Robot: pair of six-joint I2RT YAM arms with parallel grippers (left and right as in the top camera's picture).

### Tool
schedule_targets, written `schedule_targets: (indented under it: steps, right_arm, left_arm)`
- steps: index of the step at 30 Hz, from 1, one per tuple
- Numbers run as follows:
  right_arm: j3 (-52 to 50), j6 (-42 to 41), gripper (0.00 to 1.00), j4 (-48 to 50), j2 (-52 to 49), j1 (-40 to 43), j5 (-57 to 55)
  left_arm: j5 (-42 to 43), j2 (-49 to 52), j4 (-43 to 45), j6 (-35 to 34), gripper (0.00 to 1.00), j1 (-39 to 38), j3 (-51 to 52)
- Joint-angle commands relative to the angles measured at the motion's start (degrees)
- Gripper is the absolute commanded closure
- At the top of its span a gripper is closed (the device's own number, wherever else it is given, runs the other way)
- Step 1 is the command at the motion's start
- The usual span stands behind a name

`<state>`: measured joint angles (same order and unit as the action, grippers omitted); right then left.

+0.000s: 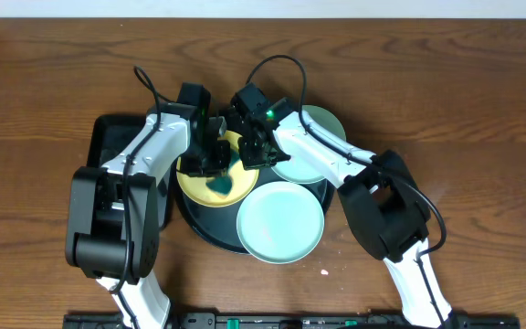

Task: Clean dirty plates on tray and stack at the side
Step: 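Scrub the yellow plate surface with the sponge in the left gripper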

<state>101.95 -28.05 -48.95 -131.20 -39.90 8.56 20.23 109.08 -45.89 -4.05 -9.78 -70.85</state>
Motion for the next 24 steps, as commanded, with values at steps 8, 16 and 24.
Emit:
schedule_targets:
  steps: [8,16,24]
  right_arm:
    - [-0.46,0.28,0.99,-0.04,-2.95,-0.20,-0.79]
    - [-0.46,0.28,0.99,-0.04,-2.95,-0.11,-0.76]
    - [0.17,6.95,0.99,1.33,-1.60,-0.11,6.12]
  left_arm:
    - [-30.82,0.09,-1.05,-17.00,0.93,0.11,-0.74]
    - [-26.14,-2.34,-10.67,-17.25,0.93,0.17,-14.14]
    - [-26.25,-11.54,-20.81,-17.11,0.92,6.51,-25.79]
